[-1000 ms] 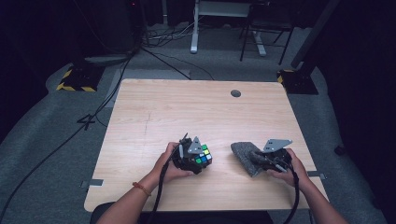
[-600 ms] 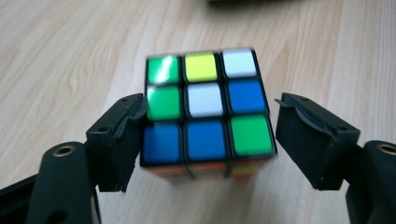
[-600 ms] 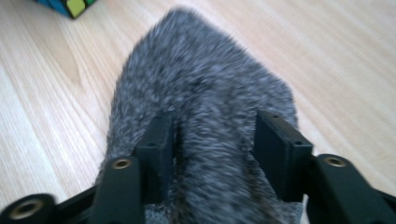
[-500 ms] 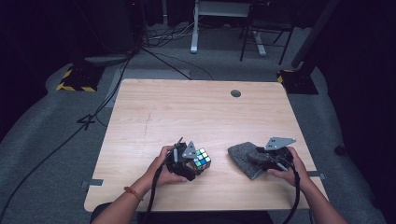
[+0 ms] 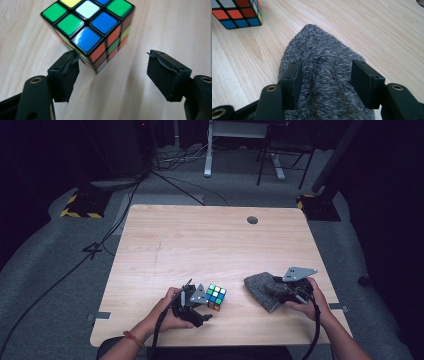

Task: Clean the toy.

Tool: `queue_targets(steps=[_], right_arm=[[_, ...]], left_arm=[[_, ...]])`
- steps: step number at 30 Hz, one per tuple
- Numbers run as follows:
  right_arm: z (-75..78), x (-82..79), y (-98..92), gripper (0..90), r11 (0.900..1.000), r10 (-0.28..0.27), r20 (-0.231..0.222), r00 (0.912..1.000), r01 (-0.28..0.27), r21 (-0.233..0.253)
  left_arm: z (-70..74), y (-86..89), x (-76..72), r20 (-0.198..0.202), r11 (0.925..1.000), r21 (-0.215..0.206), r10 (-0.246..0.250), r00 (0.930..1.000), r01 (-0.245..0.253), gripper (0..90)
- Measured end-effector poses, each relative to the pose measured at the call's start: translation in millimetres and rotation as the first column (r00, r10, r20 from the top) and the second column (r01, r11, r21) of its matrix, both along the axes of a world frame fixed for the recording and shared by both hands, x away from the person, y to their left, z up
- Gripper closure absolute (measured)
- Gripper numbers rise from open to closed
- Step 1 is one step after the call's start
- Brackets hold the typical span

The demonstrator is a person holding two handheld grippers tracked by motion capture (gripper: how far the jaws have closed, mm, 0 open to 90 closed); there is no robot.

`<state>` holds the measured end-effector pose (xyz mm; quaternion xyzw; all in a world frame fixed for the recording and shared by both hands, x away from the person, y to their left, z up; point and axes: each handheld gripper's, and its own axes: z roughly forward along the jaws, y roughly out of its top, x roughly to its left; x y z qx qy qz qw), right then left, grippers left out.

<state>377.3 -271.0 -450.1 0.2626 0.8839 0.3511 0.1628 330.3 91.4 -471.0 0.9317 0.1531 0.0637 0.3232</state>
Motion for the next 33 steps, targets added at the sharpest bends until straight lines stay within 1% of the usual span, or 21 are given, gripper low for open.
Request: queue_targets(steps=[3,6,8,11,14,15,17,20,23,24,26,27,28,30,32,33], right_arm=[[-0.3,-0.2,0.7,43.4,1.000,0.005,-0.003,1.0000,-0.005,0.000],[-0.9,0.2,1.2,43.4,1.000,0.007,-0.005,1.0000,-0.007,0.001],[-1.0,-0.1,1.6,43.5,1.000,0.011,-0.006,0.9999,-0.011,-0.002],[-0.9,-0.7,2.2,43.5,1.000,0.015,-0.007,0.9999,-0.015,0.002],[-1.2,-0.4,2.3,43.5,1.000,0.018,-0.010,0.9998,-0.018,0.003],[-1.5,-0.2,2.4,43.4,1.000,0.020,-0.011,0.9997,-0.020,0.003],[-2.4,0.0,2.8,43.4,1.000,0.025,-0.016,0.9995,-0.025,0.002],[-3.8,-0.3,4.3,43.5,0.999,0.044,-0.024,0.9987,-0.044,-0.002],[-5.7,-1.3,6.1,46.0,0.998,0.067,-0.030,0.9973,-0.067,-0.002],[-6.6,-1.6,7.0,46.5,0.997,0.074,-0.034,0.9967,-0.074,-0.006],[-8.8,-1.4,8.5,47.4,0.997,0.073,-0.039,0.9966,-0.074,-0.021],[-9.9,-0.8,8.8,47.6,0.997,0.072,-0.044,0.9965,-0.073,-0.030],[-11.2,0.1,8.7,47.6,0.997,0.070,-0.050,0.9962,-0.072,-0.033],[-13.9,2.0,8.0,47.4,0.997,0.063,-0.064,0.9960,-0.065,-0.030],[-17.2,3.8,8.2,46.9,0.997,0.057,-0.081,0.9951,-0.061,-0.042],[-19.4,5.1,8.6,46.3,0.997,0.055,-0.091,0.9944,-0.060,-0.054]], left_arm=[[0.4,-1.0,-5.9,-0.014,0.9992,-0.002,-0.040,0.9991,0.040,27.5],[0.5,-1.7,-6.6,-0.023,0.9992,-0.006,-0.040,0.9989,0.040,25.7],[0.2,-1.0,-5.0,-0.012,0.9995,-0.012,-0.029,0.9995,0.029,25.5],[0.2,0.4,-0.2,-0.002,1.0000,-0.002,-0.003,1.0000,0.003,21.1],[-0.9,1.1,6.2,-0.001,0.9999,-0.009,-0.007,1.0000,0.007,19.1],[-1.1,0.8,8.1,0.005,1.0000,-0.007,-0.004,1.0000,0.004,16.9],[-1.5,-1.4,12.5,0.015,0.9998,-0.020,0.004,0.9999,-0.004,15.9],[-0.7,-6.6,19.2,0.012,0.9996,-0.030,0.001,0.9999,-0.001,15.9],[-0.2,-15.1,25.3,0.028,0.9996,-0.024,-0.015,0.9995,0.016,15.5],[-0.5,-17.5,27.6,0.027,0.9994,-0.029,-0.020,0.9994,0.021,15.5],[-0.9,-21.5,32.4,0.008,0.9990,-0.032,-0.030,0.9995,0.030,15.6],[-1.7,-23.3,34.4,-0.002,0.9985,-0.041,-0.035,0.9994,0.035,15.6],[-2.4,-24.9,36.0,-0.011,0.9983,-0.040,-0.043,0.9990,0.042,15.7],[-4.7,-28.8,37.4,-0.015,0.9976,-0.033,-0.061,0.9980,0.060,15.6],[-6.9,-32.2,38.9,-0.026,0.9967,-0.024,-0.078,0.9966,0.077,15.7],[-8.0,-33.1,39.2,-0.027,0.9964,-0.031,-0.080,0.9964,0.079,15.6]])
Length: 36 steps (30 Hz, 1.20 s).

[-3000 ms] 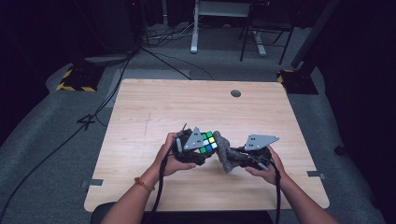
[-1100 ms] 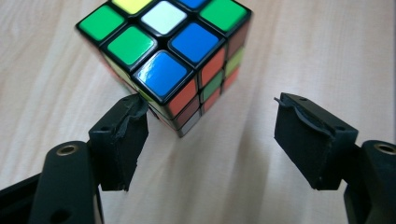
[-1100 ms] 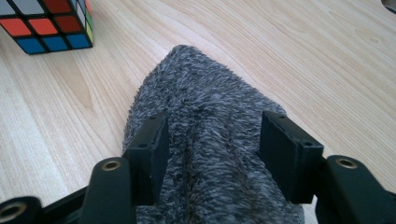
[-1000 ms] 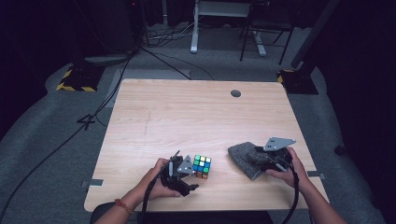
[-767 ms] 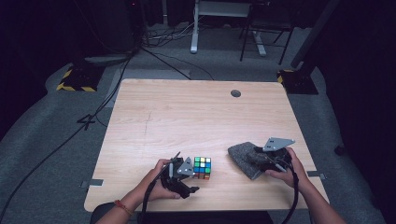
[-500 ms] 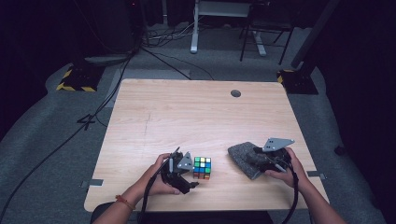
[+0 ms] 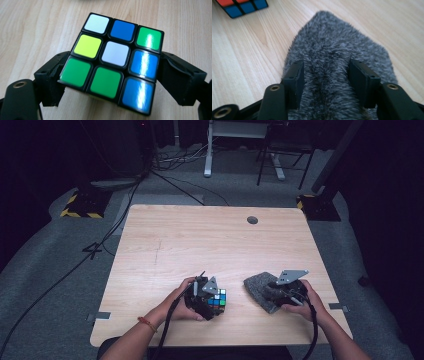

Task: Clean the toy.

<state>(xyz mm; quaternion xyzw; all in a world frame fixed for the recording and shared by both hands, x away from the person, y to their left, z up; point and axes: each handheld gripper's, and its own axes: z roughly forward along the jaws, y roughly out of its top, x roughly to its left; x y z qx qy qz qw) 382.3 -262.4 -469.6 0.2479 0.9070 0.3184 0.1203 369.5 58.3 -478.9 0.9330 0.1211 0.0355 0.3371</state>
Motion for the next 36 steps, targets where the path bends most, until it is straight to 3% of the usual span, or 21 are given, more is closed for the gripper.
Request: queue_targets(steps=[3,8,13,21,25,28,34,36], right_arm=[[-7.9,2.5,1.7,45.6,1.000,-0.003,-0.017,0.9998,0.002,-0.029],[-11.7,4.0,1.7,46.5,1.000,-0.003,-0.018,0.9998,0.003,-0.020],[-12.1,4.4,0.6,62.5,1.000,-0.015,-0.001,0.9999,0.015,-0.020],[-9.5,2.7,0.2,76.1,1.000,0.005,0.023,0.9997,-0.005,-0.018],[-0.4,0.1,-0.5,77.2,0.999,0.023,0.037,0.9991,-0.024,0.026],[13.6,-5.9,2.0,77.4,0.997,0.035,0.071,0.9968,-0.040,0.069],[43.3,-20.0,12.0,77.4,0.981,0.081,0.132,0.9879,-0.102,0.163],[51.1,-24.9,18.8,77.4,0.975,0.107,0.144,0.9837,-0.132,0.179]], left_arm=[[-2.0,0.2,2.5,-0.003,1.0000,-0.005,0.001,1.0000,-0.001,18.5],[-6.4,0.6,4.9,-0.002,0.9999,0.010,-0.007,1.0000,0.007,20.9],[-7.1,2.0,5.0,-0.007,0.9999,-0.011,-0.013,0.9999,0.013,31.8],[-3.0,-4.4,-2.1,0.053,1.0000,-0.001,-0.006,0.9986,0.006,32.9],[5.9,-6.6,-5.9,0.097,1.0000,-0.003,0.002,0.9952,-0.002,33.0],[13.0,-8.5,-5.2,0.124,1.0000,-0.003,0.009,0.9923,-0.009,33.1],[20.8,-14.0,-2.1,0.158,0.9999,0.009,0.007,0.9875,-0.009,33.2],[21.6,-21.5,-2.9,0.178,0.9994,0.032,0.002,0.9840,-0.008,33.2]])
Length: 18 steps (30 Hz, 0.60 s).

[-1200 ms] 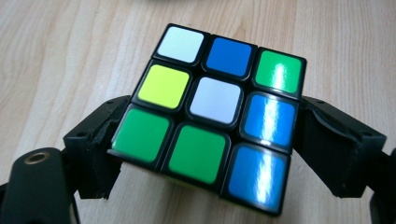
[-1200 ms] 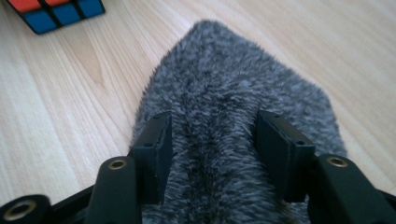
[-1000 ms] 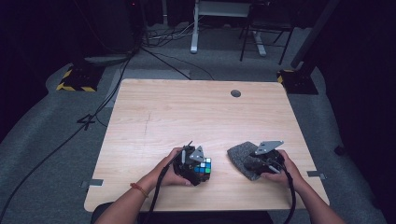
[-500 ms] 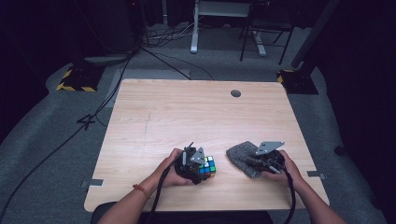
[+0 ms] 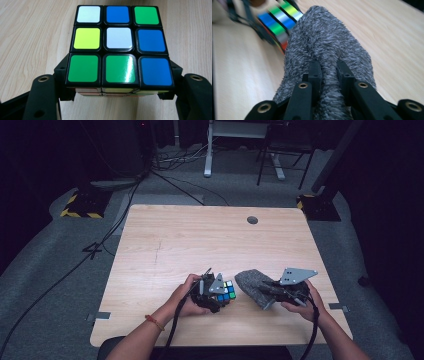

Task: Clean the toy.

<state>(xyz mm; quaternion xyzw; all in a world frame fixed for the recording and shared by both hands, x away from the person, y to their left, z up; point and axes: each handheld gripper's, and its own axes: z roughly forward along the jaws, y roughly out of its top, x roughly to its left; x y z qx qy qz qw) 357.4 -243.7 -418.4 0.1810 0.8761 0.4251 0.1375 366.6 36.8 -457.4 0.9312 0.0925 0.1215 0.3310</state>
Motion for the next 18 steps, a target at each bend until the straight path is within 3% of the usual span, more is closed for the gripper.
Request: queue_targets(steps=[8,12,18], right_arm=[[3.2,-12.9,30.3,77.3,0.994,0.100,0.007,0.9950,-0.099,-0.039],[2.0,-14.4,38.7,77.2,0.992,0.108,0.017,0.9940,-0.107,-0.060],[-0.2,-12.4,42.1,77.4,0.993,0.091,0.045,0.9949,-0.087,-0.081]], left_arm=[[3.2,-31.3,-5.2,0.043,0.9977,0.045,-0.052,0.9977,0.050,33.2],[1.5,-38.0,-10.0,0.053,0.9964,0.064,-0.058,0.9969,0.054,33.3],[3.3,-31.0,-9.4,0.061,0.9985,0.047,-0.030,0.9977,0.027,33.6]])
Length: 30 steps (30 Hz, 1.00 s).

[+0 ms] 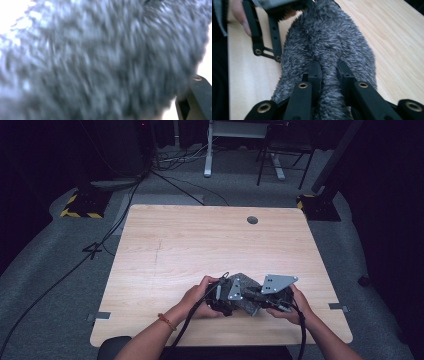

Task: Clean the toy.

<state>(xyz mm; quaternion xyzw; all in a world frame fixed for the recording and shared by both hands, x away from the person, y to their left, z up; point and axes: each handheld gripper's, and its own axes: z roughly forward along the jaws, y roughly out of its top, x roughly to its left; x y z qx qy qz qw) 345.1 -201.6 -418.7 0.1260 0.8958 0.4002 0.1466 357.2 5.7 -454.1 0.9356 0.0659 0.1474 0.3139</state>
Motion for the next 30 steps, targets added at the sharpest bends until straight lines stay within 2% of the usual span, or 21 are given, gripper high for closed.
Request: queue_targets(steps=[1,3,6,9,12,15,18,22,26,28,30], right_arm=[[-0.6,1.8,-2.2,77.6,1.000,-0.006,-0.008,1.0000,0.006,0.004],[-2.9,5.2,-7.8,77.9,1.000,-0.026,-0.010,0.9996,0.026,-0.006],[-8.0,10.3,-16.2,78.0,0.998,-0.061,-0.017,0.9980,0.061,-0.019],[-10.6,13.9,-23.0,77.9,0.997,-0.074,-0.042,0.9964,0.074,0.008],[-7.7,10.4,-22.0,78.0,0.997,-0.055,-0.041,0.9976,0.057,0.043],[-4.1,4.4,-16.0,78.2,0.997,-0.013,-0.052,0.9986,0.017,0.078],[-0.1,-1.4,-9.1,78.2,0.998,-0.012,-0.015,0.9998,0.013,0.060],[0.5,-1.2,-8.0,78.2,0.997,-0.030,-0.003,0.9995,0.030,0.068],[-3.1,1.7,-10.6,78.2,0.999,-0.044,0.015,0.9989,0.043,0.031],[-6.1,5.0,-14.2,78.1,0.998,-0.060,0.007,0.9982,0.060,0.021],[-5.1,5.8,-15.3,78.2,0.997,-0.064,0.001,0.9980,0.064,0.031]], left_arm=[[1.3,2.0,0.2,0.002,1.0000,0.006,-0.003,1.0000,0.003,33.6],[3.9,6.8,0.4,-0.006,0.9999,-0.015,0.003,1.0000,-0.003,33.6],[10.4,13.7,0.1,-0.001,0.9979,-0.064,0.011,0.9999,-0.011,33.6],[14.4,17.2,-1.9,0.000,0.9963,-0.084,0.019,0.9998,-0.019,33.6],[12.3,15.5,-2.3,-0.001,0.9976,-0.067,0.016,0.9999,-0.016,33.6],[9.8,11.0,-4.1,0.005,0.9987,-0.050,0.003,1.0000,-0.003,33.6],[9.6,10.6,-4.5,0.005,0.9989,-0.045,0.012,0.9999,-0.012,33.6],[11.1,10.4,-4.2,0.018,0.9988,-0.044,0.023,0.9996,-0.023,33.6],[15.1,11.8,-4.8,0.018,0.9983,-0.056,0.015,0.9997,-0.014,33.7],[16.7,12.4,-5.5,0.019,0.9975,-0.068,0.019,0.9996,-0.017,33.7],[15.8,9.9,-5.5,0.018,0.9979,-0.061,0.020,0.9996,-0.019,33.7]])
